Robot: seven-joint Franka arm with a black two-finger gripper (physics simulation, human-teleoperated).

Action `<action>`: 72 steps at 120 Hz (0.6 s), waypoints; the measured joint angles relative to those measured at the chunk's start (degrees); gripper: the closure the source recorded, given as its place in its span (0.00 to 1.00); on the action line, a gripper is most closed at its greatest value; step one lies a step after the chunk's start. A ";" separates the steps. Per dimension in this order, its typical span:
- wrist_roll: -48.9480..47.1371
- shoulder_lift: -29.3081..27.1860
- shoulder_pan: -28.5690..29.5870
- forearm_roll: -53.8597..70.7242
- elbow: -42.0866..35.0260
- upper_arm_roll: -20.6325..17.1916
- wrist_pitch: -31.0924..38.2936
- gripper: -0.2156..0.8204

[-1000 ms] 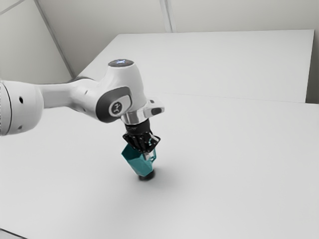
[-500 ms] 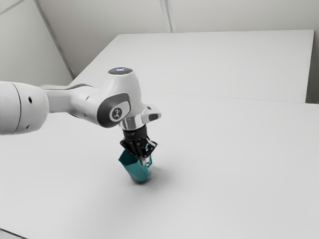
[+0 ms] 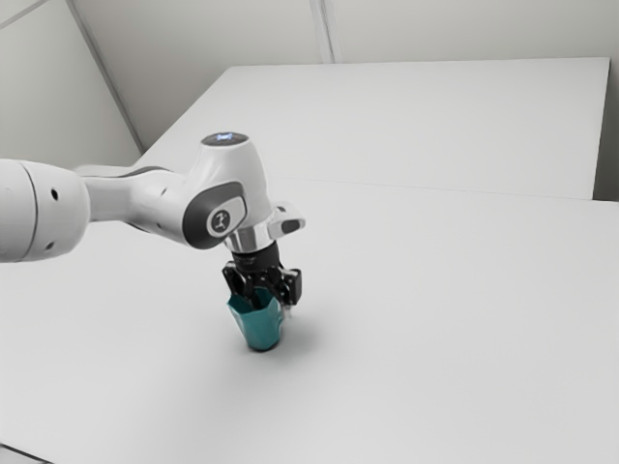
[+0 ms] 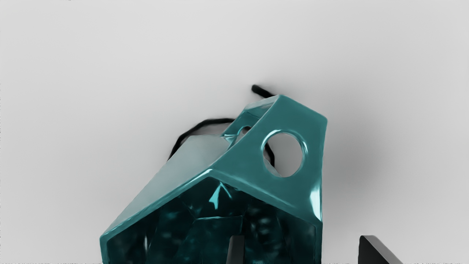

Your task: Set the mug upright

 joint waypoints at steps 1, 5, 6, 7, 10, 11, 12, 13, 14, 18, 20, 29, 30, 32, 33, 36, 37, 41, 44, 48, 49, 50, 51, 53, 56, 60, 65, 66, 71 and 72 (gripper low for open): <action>0.00 -0.10 -0.03 -0.01 0.00 0.04 -0.01 0.50; 0.02 -0.52 -0.10 -0.03 0.01 0.14 -0.04 0.46; 0.02 -0.64 -0.10 -0.04 0.01 0.15 -0.05 0.45; 0.03 -0.76 -0.11 -0.04 0.01 0.17 -0.05 0.44; 0.04 -1.16 -0.09 -0.05 0.01 0.20 -0.09 0.42; 0.04 -1.29 -0.09 -0.06 0.01 0.21 -0.10 0.41; 0.04 -1.44 -0.08 -0.06 0.01 0.22 -0.11 0.40; 0.05 -1.61 -0.07 -0.06 0.01 0.22 -0.13 0.39; 0.05 -1.78 -0.06 -0.06 0.01 0.23 -0.14 0.39; 0.06 -2.42 -0.01 -0.05 0.01 0.24 -0.21 0.36; 0.07 -2.72 0.04 -0.05 0.04 0.23 -0.25 0.35; 0.11 -4.07 0.42 0.03 0.19 0.17 -0.41 0.31; 0.11 -4.20 0.50 0.04 0.23 0.15 -0.43 0.30; 0.12 -4.44 0.65 0.05 0.30 0.11 -0.46 0.30; 0.13 -4.61 0.74 0.06 0.36 0.08 -0.47 0.29; 0.16 -5.08 0.99 0.10 0.50 0.01 -0.50 0.28; 0.18 -5.29 1.07 0.10 0.56 -0.02 -0.51 0.28; 0.24 -6.00 1.33 0.13 0.71 -0.10 -0.55 0.27; 0.29 -6.52 1.42 0.13 0.86 -0.13 -0.57 0.26; 0.35 -6.97 1.44 0.10 1.23 -0.16 -0.60 0.25; 0.37 -7.04 1.43 0.09 1.33 -0.16 -0.60 0.25; 0.38 -7.10 1.42 0.09 1.48 -0.16 -0.60 0.25; 0.40 -7.14 1.41 0.07 1.69 -0.17 -0.61 0.25; 0.43 -7.16 1.38 0.07 2.19 -0.17 -0.62 0.25; 0.48 -7.21 1.35 0.11 2.79 -0.18 -0.64 0.24; 0.60 -7.24 1.30 0.20 3.69 -0.16 -0.69 0.24; 0.97 -7.18 1.29 0.29 5.04 -0.12 -0.75 0.23; 1.06 -7.17 1.29 0.31 5.29 -0.12 -0.76 0.23; 1.47 -7.09 1.28 0.65 6.82 -0.07 -1.16 0.23; 1.55 -7.06 1.27 0.75 7.13 -0.05 -1.27 0.23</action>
